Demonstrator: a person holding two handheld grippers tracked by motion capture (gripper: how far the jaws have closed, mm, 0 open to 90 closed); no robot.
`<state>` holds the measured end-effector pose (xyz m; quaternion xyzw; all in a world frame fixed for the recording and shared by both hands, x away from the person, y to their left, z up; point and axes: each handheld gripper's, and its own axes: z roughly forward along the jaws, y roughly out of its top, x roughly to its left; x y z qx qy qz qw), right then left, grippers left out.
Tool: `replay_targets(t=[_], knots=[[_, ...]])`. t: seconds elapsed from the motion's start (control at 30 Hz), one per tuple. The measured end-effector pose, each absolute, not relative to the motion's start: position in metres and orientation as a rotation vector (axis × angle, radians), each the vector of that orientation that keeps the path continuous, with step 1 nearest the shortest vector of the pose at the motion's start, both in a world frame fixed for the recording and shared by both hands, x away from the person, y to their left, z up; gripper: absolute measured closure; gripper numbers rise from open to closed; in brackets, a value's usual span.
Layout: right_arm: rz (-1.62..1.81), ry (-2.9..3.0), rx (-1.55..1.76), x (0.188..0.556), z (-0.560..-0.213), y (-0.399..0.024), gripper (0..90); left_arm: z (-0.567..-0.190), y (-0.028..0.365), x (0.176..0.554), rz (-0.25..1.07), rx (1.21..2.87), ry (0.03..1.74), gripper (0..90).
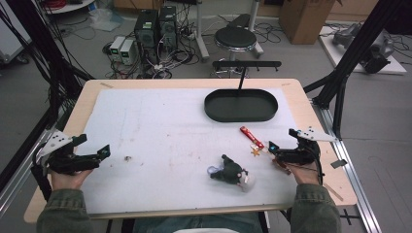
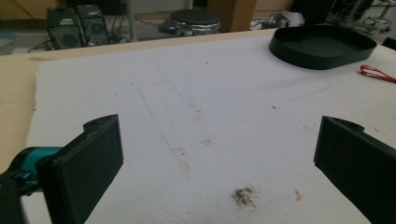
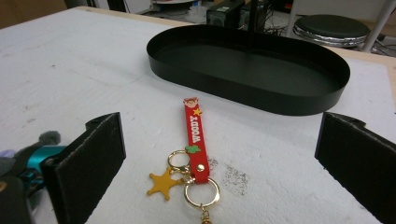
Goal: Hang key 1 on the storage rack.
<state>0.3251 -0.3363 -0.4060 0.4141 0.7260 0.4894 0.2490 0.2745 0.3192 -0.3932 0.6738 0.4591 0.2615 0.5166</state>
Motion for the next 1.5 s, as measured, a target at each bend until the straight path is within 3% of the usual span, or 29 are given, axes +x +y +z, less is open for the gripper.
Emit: replay_targets(t=[0.6, 1.5], knots=[[1.05, 2.178, 1.119, 0.343, -0.401, -0.31, 0.6, -0.394, 0.324, 0.27, 0.606, 1.579, 1.105, 1.8], [0.979, 2.35, 1.184, 0.389, -0.389, -0.282, 0.6, -0.395, 0.325, 0.271, 0.594, 1.577, 1.125, 1.8]])
